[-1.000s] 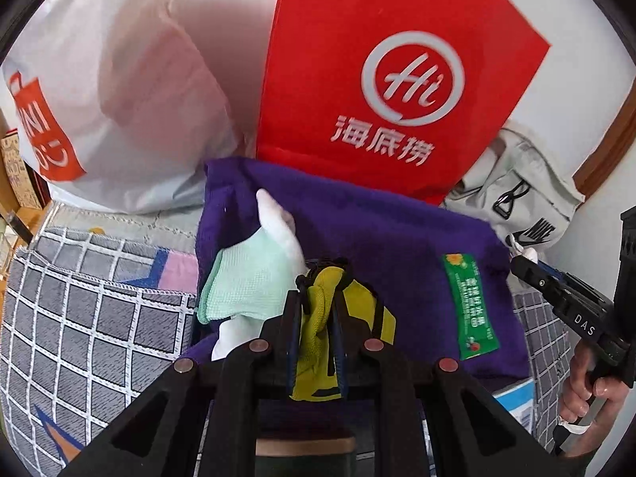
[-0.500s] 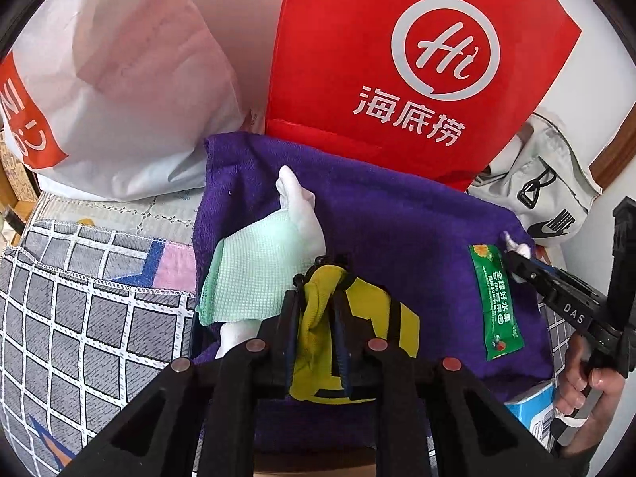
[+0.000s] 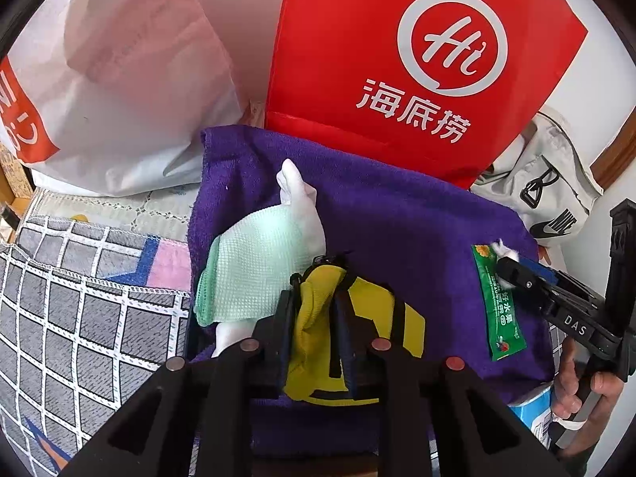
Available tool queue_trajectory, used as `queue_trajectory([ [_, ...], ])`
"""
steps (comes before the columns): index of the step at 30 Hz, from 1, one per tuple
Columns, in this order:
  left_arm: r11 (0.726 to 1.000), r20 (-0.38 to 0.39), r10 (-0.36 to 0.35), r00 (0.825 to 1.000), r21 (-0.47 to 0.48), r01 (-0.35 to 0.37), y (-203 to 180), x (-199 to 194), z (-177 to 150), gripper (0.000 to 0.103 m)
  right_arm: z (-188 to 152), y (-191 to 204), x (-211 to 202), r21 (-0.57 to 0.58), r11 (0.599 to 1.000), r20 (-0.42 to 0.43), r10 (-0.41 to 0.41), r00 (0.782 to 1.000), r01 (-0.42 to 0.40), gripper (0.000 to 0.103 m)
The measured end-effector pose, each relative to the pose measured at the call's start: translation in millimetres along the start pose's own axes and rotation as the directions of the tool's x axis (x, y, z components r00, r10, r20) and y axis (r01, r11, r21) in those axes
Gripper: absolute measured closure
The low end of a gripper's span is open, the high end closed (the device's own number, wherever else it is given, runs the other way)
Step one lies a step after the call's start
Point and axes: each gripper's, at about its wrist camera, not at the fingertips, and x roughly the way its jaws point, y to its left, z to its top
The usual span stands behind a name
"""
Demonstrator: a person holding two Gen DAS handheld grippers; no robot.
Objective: Organize soft objects
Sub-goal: 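Open the right gripper over the towel while the left gripper releases the yellow bag there, then move the right gripper to the white foam block while the left gripper approaches the black watch strap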
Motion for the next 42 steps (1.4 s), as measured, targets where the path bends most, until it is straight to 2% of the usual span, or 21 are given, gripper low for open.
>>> queue_trajectory([
  [5,1.0,-0.011,-0.01,1.0,0.007,0.01,0.9,0.2,0.0,0.079,2.1,0.6,-10.0,0.008,1.0,0.037,0.009,0.999,-0.009,0.041],
  [9,1.0,-0.011,-0.02,1.0,0.002,0.02,-0.3,-7.1,0.9,0.065,2.9,3.3,-20.4,0.031,0.999,0.073,0.004,0.997,-0.006,0.039],
  [13,0.999,0.037,-0.003,0.999,0.041,0.001,-6.7,-27.0,-0.3,0.054,4.1,10.6,-33.9,0.034,0.999,0.096,0.006,0.995,-0.009,0.039],
  [22,0.997,0.124,0.032,0.992,0.063,-0.04,-15.2,-76.0,-5.9,0.052,2.6,40.8,-90.9,-0.017,0.999,0.132,0.032,0.991,-0.03,0.039],
  [26,0.998,0.136,0.035,0.99,0.052,-0.043,-13.7,-96.9,-15.4,0.052,-22.7,68.0,-114.5,-0.104,0.994,0.121,0.028,0.992,-0.016,0.039],
  [29,0.997,0.146,0.042,0.988,0.055,-0.051,-13.2,-109.2,-29.5,0.052,-51.4,85.3,-123.8,-0.132,0.99,0.089,0.055,0.995,-0.043,0.039],
  [36,0.998,0.13,0.054,0.99,0.003,-0.055,7.0,-133.8,-74.6,0.052,-105.0,112.0,-125.6,-0.107,0.984,-0.022,0.142,0.99,-0.143,0.039],
  [42,0.998,0.115,0.052,0.992,-0.029,-0.049,21.5,-143.9,-111.6,0.052,-144.1,129.4,-120.2,-0.1,0.982,-0.103,0.148,0.984,-0.158,0.038],
])
